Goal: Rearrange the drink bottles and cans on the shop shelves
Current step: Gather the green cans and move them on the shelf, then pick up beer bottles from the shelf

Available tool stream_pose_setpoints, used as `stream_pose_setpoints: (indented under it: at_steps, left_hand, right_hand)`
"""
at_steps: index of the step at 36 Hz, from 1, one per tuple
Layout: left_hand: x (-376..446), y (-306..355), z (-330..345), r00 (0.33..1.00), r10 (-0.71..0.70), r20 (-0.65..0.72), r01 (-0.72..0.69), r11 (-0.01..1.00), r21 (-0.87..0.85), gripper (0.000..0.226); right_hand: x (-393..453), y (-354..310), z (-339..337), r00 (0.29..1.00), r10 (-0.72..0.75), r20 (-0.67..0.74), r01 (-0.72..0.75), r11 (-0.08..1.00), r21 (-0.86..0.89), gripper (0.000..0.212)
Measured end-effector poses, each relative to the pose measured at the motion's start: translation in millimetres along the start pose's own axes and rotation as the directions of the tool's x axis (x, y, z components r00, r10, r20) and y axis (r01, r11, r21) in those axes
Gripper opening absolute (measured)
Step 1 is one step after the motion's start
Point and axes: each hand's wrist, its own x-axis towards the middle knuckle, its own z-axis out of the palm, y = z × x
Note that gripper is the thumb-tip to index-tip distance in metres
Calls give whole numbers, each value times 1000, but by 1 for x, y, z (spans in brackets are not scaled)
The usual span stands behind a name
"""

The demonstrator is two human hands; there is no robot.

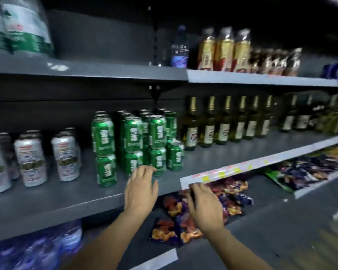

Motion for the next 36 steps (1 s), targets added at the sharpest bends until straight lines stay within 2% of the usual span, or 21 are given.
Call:
stream_pose_setpoints:
  at_steps: [2,6,9,12,15,22,25,36]
  left_hand:
    - [2,48,25,998,42,48,-42,999,-7,30]
    - [5,128,73,986,97,134,-91,995,-43,30]
    - [9,183,109,964,185,190,-176,982,-62,31]
    - [20,238,147,942,258,214,-245,966,-85,30]
    - [35,282,186,930,288,229,-268,956,-116,27]
    - [92,361,280,903,326,281,-298,944,-138,24]
    - [130,391,317,908,312,280,-269,946,-182,26]
    - [239,518,465,893,324,313,-257,937,-238,24]
  right_hand:
    - [-2,50,-22,1000,8,-12,-9,998,-56,19]
    - [-5,128,-62,996,55,-71,-66,985,-160,13]
    - [-9,182,-86,990,106,-88,-123,969,-215,26]
    - [-11,243,-101,978,206,-30,-206,943,-263,28]
    - [-7,302,-110,952,304,18,-289,921,-262,19]
    - [36,422,-117,950,311,25,-288,905,-312,24]
    - [67,469,-122,948,318,13,-294,893,-341,26]
    - [156,661,-143,905,424,35,-366,818,-443,30]
